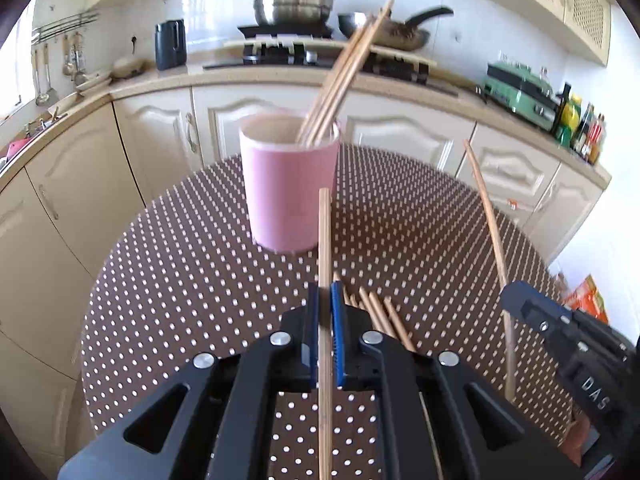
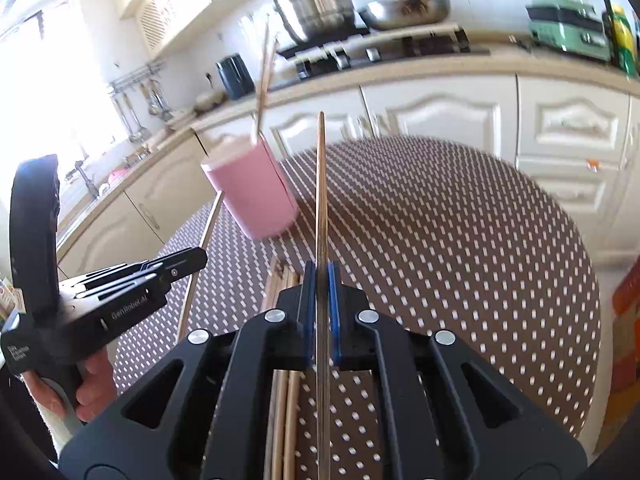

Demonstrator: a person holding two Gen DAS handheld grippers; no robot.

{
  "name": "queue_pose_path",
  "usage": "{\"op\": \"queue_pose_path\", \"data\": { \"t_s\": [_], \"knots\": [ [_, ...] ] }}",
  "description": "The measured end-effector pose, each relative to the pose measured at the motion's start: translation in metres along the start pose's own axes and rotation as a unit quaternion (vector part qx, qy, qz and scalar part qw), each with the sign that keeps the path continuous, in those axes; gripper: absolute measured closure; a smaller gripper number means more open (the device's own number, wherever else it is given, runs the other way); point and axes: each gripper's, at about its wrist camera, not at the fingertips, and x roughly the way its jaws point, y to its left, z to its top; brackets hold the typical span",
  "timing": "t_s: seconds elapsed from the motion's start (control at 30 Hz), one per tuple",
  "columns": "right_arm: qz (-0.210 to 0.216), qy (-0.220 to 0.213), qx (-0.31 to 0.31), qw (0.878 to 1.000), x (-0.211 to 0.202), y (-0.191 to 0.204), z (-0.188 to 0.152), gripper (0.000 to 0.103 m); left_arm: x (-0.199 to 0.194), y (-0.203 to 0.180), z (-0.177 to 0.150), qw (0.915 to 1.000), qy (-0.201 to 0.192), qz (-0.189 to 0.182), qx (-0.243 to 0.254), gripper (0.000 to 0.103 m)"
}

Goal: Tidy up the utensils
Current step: 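Lift both held chopsticks upright and carry them over the pink cup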

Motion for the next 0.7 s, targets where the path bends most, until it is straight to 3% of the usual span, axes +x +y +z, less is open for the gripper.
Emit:
{"op": "queue_pose_path", "data": {
  "t_s": [0.2, 0.37, 0.7],
  "knots": [
    [0.019, -0.049, -0.019, 0.998, -0.011, 0.014, 0.024, 0.096, -0.042, 0.008, 0.021, 0.9971, -0.068, -0.011, -0.031, 0.097],
    [0.030, -0.082, -0.019, 0.996, -0.014, 0.020, 0.041, 0.096, -0.071, 0.007, 0.039, 0.9910, -0.128, 0.008, -0.039, 0.097],
    [0.047, -0.143, -0.044, 0.988, -0.017, 0.051, 0.087, 0.096, -0.102, 0.001, 0.090, 0.9824, -0.182, 0.029, -0.030, 0.097]
  ]
}}
